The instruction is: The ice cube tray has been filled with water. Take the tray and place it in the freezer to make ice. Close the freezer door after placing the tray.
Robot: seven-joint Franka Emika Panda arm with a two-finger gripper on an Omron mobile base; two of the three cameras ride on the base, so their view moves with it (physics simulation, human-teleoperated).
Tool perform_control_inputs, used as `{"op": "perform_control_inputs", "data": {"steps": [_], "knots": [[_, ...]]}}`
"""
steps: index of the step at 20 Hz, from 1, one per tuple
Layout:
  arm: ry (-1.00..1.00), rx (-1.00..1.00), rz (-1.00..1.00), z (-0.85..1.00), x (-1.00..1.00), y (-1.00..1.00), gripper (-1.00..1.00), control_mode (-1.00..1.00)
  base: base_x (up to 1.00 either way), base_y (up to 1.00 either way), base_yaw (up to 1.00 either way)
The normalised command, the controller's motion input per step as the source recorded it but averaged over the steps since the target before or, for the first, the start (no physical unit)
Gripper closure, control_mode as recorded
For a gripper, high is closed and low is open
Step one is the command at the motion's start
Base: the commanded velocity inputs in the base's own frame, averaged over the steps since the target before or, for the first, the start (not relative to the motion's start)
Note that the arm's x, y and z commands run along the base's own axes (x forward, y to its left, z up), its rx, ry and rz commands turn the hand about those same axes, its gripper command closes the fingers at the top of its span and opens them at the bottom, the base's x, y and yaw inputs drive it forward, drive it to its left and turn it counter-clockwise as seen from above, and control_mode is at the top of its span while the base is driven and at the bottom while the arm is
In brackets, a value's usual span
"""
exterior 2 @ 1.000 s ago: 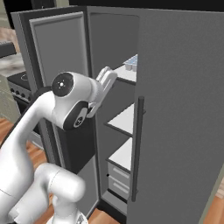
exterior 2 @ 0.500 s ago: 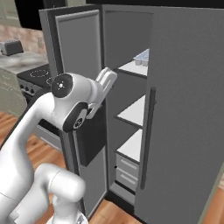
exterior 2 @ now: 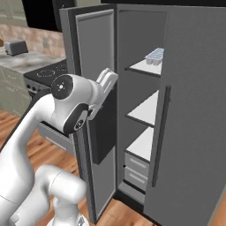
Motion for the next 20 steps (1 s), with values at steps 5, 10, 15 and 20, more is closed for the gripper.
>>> {"op": "perform_control_inputs", "data": {"steps": [5,10,15,20], "knots": [[0.00,0.00,0.00,0.00,0.00,0.00,-1.00,1.00,0.00,0.36,-0.09],[0.00,0.00,0.00,0.00,0.00,0.00,-1.00,1.00,-0.14,0.11,-0.12],[0.00,0.00,0.00,0.00,0.00,0.00,-1.00,1.00,-0.16,0.00,-0.13],[0.00,0.00,0.00,0.00,0.00,0.00,-1.00,1.00,-0.09,0.00,-0.14]]}}
